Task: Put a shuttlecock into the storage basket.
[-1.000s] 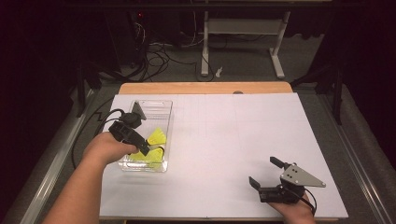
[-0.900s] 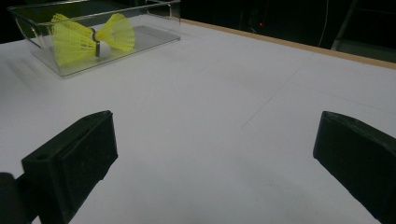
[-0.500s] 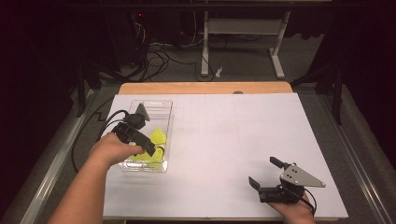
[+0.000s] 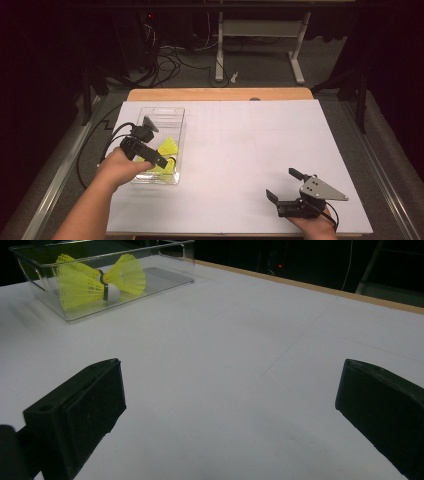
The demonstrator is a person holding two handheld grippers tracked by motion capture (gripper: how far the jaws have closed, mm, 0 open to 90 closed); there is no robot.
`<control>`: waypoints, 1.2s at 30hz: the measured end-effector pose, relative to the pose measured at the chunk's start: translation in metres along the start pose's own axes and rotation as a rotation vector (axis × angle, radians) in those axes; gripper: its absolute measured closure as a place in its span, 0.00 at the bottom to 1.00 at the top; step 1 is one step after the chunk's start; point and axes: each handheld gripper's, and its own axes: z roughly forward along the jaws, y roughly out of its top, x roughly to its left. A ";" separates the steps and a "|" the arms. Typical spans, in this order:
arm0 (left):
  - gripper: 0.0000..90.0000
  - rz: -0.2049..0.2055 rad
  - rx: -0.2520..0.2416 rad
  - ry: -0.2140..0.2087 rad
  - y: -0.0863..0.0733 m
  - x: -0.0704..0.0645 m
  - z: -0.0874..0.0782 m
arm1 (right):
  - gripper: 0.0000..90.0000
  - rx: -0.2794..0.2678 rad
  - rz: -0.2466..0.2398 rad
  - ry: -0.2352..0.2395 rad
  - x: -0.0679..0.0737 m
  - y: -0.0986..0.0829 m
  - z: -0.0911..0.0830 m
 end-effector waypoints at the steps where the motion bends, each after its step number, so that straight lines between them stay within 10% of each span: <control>1: 0.01 0.001 -0.018 -0.004 -0.002 0.001 0.000 | 0.00 -0.001 0.000 0.000 0.000 0.000 0.000; 15: 0.01 -0.014 -0.225 -0.015 -0.031 0.014 0.012 | 0.00 0.000 0.005 -0.004 0.000 -0.001 0.000; 36: 0.01 0.074 -0.620 -0.041 -0.081 0.018 0.019 | 0.00 -0.006 0.023 -0.034 -0.006 -0.002 0.001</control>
